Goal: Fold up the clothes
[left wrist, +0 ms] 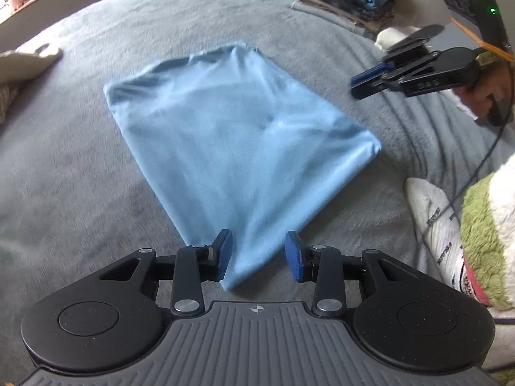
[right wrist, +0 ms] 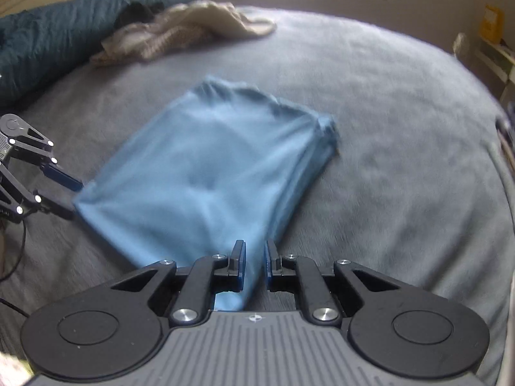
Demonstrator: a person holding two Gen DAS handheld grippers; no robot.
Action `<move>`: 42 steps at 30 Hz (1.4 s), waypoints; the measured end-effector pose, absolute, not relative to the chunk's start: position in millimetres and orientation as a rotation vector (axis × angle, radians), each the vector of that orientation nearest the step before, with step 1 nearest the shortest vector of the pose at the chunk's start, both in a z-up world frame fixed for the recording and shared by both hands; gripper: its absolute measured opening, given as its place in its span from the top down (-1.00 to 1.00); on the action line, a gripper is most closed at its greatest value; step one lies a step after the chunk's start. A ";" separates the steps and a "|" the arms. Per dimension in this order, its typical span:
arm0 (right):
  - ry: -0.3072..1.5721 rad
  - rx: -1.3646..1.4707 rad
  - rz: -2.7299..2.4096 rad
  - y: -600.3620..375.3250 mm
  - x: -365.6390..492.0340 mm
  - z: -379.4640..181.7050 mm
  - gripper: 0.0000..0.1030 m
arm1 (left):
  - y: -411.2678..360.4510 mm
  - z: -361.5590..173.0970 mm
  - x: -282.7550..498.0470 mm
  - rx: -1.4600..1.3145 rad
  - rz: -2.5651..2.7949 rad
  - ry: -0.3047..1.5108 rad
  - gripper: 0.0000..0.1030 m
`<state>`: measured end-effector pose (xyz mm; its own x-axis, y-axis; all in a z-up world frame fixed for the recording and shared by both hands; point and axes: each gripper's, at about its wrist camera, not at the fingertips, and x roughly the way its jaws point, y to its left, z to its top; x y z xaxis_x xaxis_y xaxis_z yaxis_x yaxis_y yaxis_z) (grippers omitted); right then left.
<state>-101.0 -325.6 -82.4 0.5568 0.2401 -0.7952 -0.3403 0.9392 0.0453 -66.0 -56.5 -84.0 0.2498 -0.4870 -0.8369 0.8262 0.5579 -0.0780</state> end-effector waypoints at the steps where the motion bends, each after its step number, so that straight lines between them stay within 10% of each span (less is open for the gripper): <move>1: 0.901 -0.120 0.359 -319.3 -96.0 -80.9 0.77 | -62.1 -82.6 -64.6 0.426 -0.928 0.935 0.29; 42: 0.939 0.122 0.408 -344.8 -81.4 -79.1 0.75 | -18.4 -94.2 -47.4 0.217 -0.913 0.967 0.19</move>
